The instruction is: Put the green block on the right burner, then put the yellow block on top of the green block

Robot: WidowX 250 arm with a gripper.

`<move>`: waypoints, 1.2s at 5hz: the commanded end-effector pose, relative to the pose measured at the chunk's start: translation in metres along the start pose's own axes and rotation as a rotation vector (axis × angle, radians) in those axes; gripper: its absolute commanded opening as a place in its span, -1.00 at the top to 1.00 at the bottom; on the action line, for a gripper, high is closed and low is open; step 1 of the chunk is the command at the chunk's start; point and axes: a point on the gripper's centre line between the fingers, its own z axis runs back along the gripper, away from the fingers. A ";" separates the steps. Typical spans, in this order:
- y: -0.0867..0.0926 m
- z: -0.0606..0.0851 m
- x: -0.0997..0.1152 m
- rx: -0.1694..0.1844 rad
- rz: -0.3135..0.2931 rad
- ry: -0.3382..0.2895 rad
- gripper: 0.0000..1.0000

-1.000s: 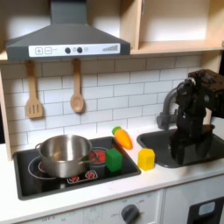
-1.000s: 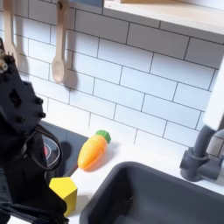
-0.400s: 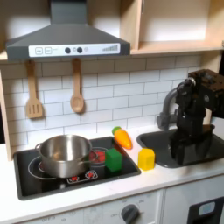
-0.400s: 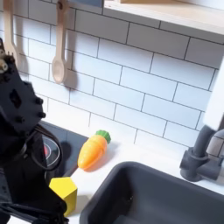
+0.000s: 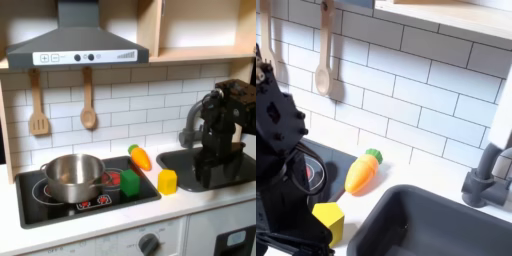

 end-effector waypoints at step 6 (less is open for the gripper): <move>0.064 0.059 0.118 0.103 -0.019 -0.501 -0.18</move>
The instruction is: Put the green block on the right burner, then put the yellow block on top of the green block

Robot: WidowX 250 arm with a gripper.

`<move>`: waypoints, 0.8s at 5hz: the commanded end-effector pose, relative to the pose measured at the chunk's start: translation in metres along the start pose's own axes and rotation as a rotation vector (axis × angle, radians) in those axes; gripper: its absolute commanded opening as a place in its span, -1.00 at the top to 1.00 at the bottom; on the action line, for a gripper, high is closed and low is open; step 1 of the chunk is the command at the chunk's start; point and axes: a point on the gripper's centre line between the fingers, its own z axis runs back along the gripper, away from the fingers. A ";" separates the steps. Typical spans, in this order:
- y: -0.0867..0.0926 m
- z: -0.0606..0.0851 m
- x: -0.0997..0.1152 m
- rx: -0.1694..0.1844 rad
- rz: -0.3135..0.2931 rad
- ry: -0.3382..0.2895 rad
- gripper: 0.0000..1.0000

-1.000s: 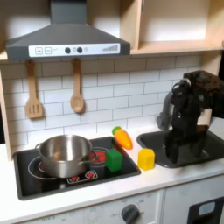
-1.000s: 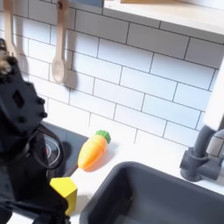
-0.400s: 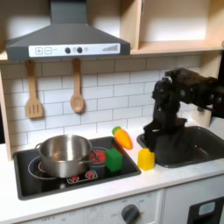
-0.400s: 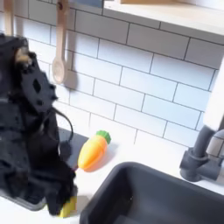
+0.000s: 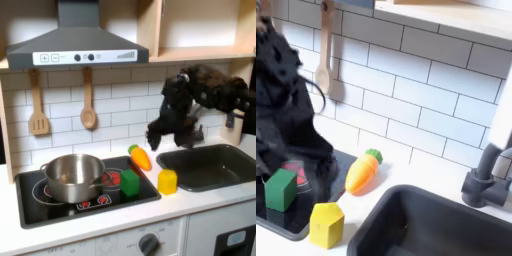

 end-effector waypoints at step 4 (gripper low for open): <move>0.042 0.016 0.092 0.057 0.069 -0.369 1.00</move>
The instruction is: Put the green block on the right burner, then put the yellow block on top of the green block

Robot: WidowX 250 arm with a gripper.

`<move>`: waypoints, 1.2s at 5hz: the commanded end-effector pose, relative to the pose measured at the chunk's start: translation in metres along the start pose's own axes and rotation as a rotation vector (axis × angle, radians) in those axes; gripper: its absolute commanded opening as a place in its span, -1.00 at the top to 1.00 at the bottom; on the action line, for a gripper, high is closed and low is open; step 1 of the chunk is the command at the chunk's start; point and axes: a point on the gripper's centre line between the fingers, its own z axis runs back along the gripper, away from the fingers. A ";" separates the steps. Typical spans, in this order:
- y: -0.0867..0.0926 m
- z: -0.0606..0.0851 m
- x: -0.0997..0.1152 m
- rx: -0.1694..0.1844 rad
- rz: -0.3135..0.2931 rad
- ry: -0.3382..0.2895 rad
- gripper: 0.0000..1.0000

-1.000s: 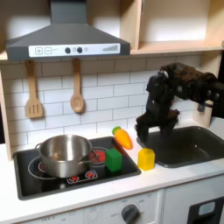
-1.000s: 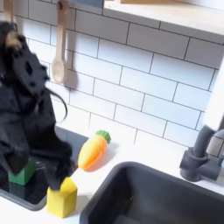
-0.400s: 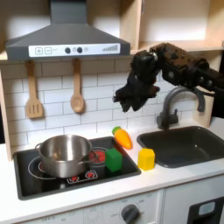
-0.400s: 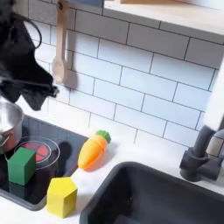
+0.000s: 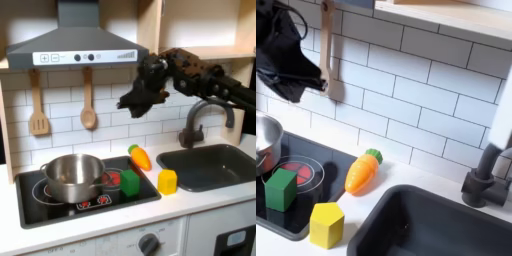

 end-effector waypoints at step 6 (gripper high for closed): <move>0.033 0.029 0.072 0.048 0.115 -0.350 1.00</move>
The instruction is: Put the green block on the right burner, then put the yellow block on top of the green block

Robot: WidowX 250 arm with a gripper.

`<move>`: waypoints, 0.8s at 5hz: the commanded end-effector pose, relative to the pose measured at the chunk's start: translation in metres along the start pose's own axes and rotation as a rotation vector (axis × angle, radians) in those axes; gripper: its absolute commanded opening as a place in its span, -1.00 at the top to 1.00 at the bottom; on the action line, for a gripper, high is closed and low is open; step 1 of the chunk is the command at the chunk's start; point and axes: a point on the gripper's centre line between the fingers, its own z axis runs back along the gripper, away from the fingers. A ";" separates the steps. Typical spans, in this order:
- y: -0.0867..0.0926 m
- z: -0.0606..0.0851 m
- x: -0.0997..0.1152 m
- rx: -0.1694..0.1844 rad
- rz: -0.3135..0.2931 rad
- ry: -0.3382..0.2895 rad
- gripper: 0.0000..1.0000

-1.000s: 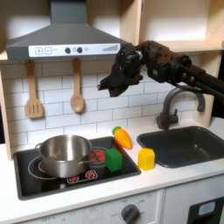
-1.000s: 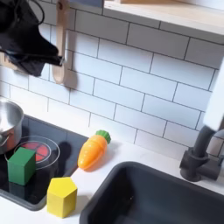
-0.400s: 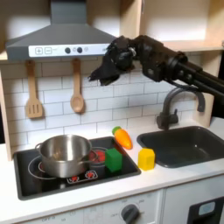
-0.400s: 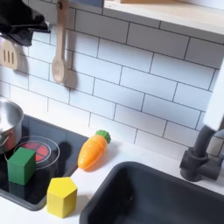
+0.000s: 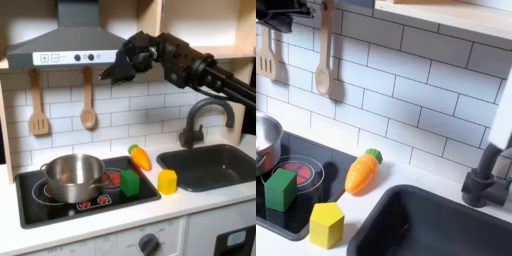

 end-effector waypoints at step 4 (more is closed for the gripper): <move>0.016 -0.021 0.039 0.062 0.055 -0.137 1.00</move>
